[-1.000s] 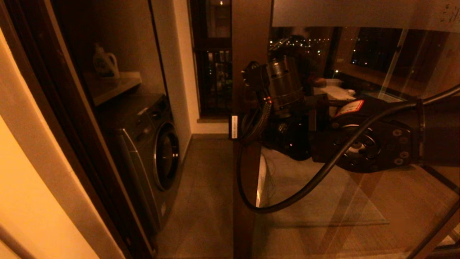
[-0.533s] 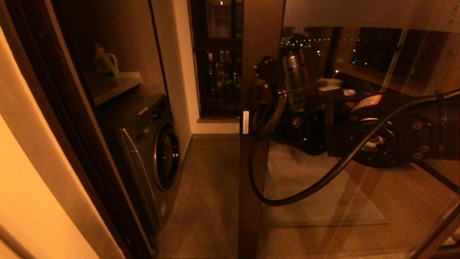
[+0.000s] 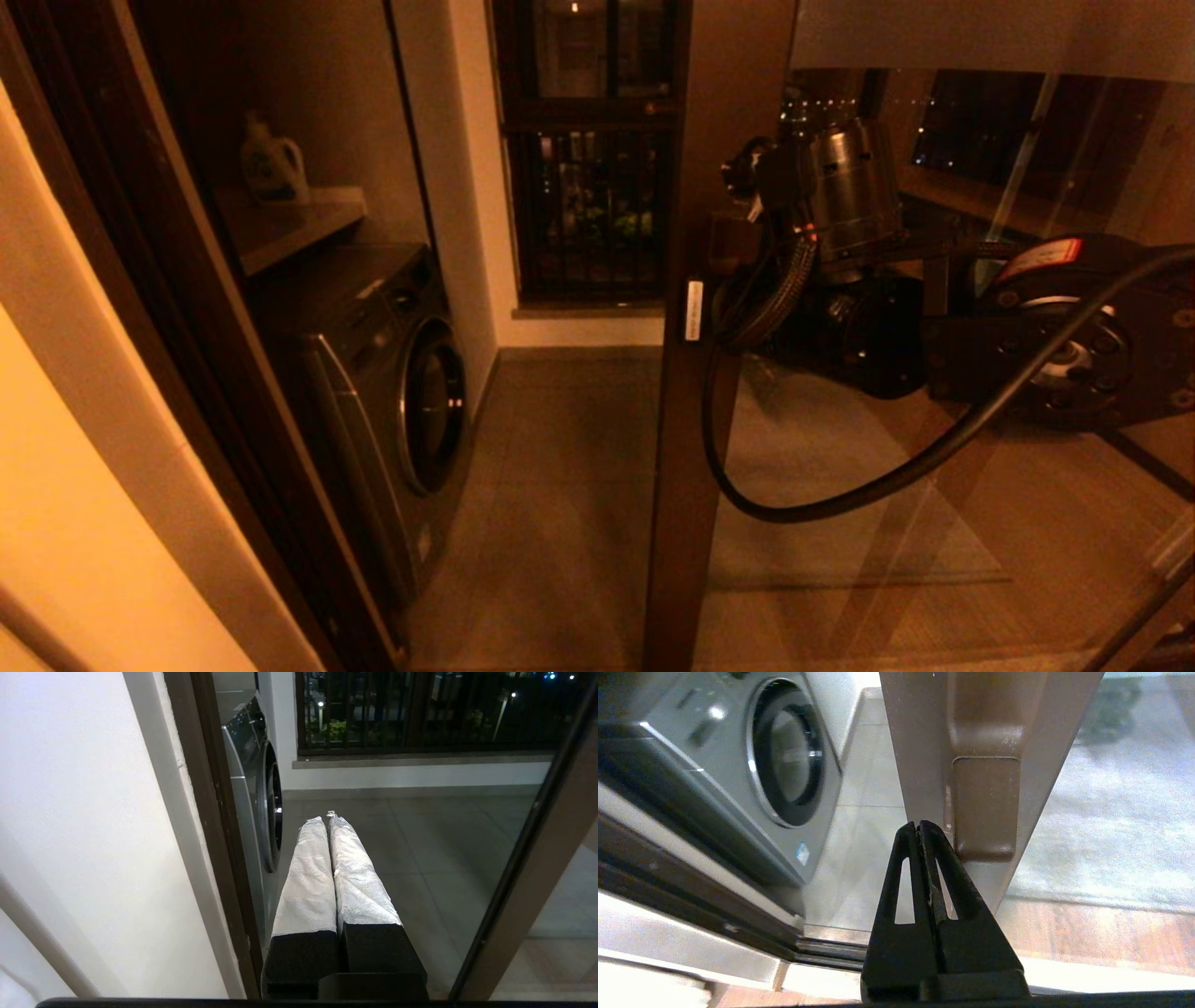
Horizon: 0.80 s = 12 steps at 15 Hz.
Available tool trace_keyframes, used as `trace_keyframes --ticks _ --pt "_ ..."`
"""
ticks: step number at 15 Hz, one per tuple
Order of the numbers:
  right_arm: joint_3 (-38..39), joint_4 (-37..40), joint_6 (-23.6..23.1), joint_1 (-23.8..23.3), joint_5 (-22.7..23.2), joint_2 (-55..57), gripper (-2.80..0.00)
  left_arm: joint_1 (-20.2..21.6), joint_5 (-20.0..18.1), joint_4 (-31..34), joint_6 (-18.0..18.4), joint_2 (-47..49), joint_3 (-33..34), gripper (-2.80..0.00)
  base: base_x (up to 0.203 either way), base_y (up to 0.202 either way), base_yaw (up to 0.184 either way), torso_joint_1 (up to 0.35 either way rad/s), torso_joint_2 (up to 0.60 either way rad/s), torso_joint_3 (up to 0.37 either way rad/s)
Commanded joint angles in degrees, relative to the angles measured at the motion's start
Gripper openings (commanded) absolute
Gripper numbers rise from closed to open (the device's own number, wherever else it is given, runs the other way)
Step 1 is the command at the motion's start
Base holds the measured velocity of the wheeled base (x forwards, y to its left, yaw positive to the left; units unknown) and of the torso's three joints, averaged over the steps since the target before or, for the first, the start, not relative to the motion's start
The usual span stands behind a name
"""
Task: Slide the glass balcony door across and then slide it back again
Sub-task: Open the slid door
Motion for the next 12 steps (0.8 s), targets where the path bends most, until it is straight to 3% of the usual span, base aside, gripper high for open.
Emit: trace_keyframes --ticks 1,12 --pt "1.82 -0.02 0.09 -0.59 0.32 -1.66 -2.80 0.01 -0.02 -0.08 0.01 0.07 2.29 -2.80 0.000 0.000 0.000 0.000 0.00 0.000" --pt "6.60 -0.20 0.09 -6.77 0.42 -6.40 -2.80 0.01 -0.02 -0.08 0.01 0.07 2.29 -2.80 0.000 0.000 0.000 0.000 0.00 0.000"
